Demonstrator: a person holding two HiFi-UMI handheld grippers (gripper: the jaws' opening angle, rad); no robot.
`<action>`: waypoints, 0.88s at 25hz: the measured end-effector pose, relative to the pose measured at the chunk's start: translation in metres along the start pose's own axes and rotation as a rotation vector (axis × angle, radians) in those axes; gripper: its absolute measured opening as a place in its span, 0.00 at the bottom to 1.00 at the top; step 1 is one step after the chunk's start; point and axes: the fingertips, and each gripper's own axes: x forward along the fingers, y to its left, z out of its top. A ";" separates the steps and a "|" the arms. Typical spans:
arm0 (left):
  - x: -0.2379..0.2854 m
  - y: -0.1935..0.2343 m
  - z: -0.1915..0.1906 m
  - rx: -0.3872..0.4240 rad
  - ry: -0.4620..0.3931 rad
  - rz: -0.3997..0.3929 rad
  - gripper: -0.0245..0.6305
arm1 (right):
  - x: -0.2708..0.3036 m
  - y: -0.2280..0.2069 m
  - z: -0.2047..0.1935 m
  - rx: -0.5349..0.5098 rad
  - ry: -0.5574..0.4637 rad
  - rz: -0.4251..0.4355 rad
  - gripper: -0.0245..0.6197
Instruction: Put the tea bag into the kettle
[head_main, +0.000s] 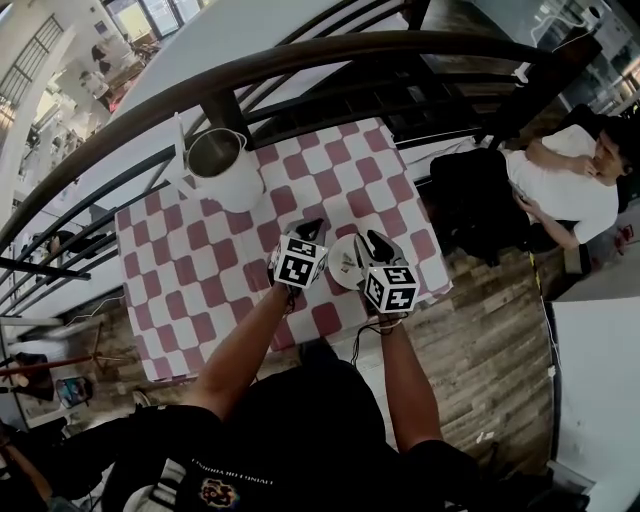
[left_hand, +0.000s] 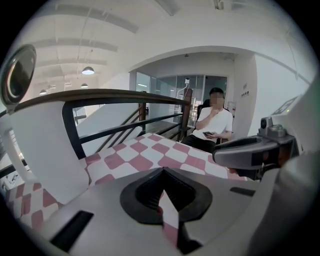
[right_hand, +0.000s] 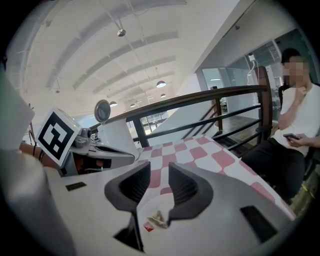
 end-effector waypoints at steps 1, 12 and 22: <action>0.002 -0.001 -0.004 -0.003 0.006 -0.002 0.04 | 0.000 0.001 -0.005 0.002 0.010 0.003 0.23; 0.018 -0.023 -0.046 -0.013 0.091 -0.040 0.04 | 0.001 0.009 -0.063 0.020 0.122 0.016 0.23; 0.024 -0.039 -0.076 -0.025 0.166 -0.067 0.04 | 0.001 0.016 -0.093 0.010 0.193 0.036 0.23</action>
